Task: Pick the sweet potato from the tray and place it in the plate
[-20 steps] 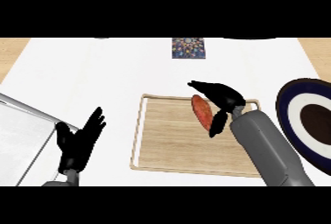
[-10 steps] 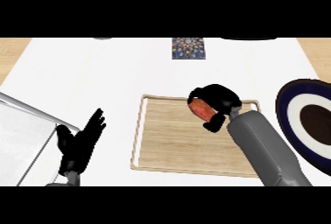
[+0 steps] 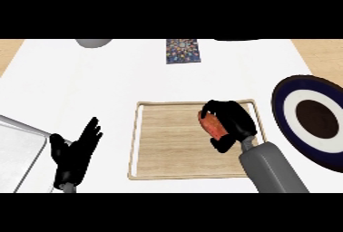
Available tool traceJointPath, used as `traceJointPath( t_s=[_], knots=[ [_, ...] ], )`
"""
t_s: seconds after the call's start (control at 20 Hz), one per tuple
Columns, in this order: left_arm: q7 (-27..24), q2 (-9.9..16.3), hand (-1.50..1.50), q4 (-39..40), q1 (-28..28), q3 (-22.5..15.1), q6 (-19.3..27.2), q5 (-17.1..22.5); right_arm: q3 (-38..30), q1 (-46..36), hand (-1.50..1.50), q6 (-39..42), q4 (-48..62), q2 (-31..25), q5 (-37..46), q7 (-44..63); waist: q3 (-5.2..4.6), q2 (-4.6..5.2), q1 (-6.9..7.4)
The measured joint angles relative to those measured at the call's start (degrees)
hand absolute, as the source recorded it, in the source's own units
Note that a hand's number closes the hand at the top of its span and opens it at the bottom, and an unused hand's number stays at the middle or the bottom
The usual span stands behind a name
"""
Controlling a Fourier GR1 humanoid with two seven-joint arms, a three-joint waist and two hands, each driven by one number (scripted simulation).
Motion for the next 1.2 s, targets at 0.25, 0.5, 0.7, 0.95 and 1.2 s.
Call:
traceJointPath(
  t_s=[0.25,0.5,0.7,0.95,1.2],
  knots=[
    [0.1,0.7,0.0,-0.5,1.9,1.8,0.4,0.9,-0.5,11.7,1.5,-11.6,-14.8,2.4,-0.1,0.6,0.03,-0.78,-2.93],
    [-0.5,0.3,0.0,-1.3,2.7,1.6,0.7,0.7,-0.5,26.0,1.5,-21.0,-30.8,3.8,-1.3,-0.1,0.04,-0.47,-3.37],
    [0.0,-0.1,0.0,-1.4,1.4,0.9,1.0,0.2,-1.6,38.1,1.5,-25.6,-43.7,4.2,-5.8,-0.7,0.04,0.2,-2.05],
    [0.5,-0.6,0.0,-1.5,0.7,-0.5,0.1,-0.1,-6.2,50.7,1.5,-29.0,-53.3,3.4,-18.1,-5.3,0.08,0.85,0.44],
    [1.5,-1.2,0.0,-1.5,-0.9,-1.3,0.1,-0.7,-16.8,52.5,1.5,-28.9,-53.4,1.8,-34.0,-11.3,0.1,1.22,2.15]
  ],
)
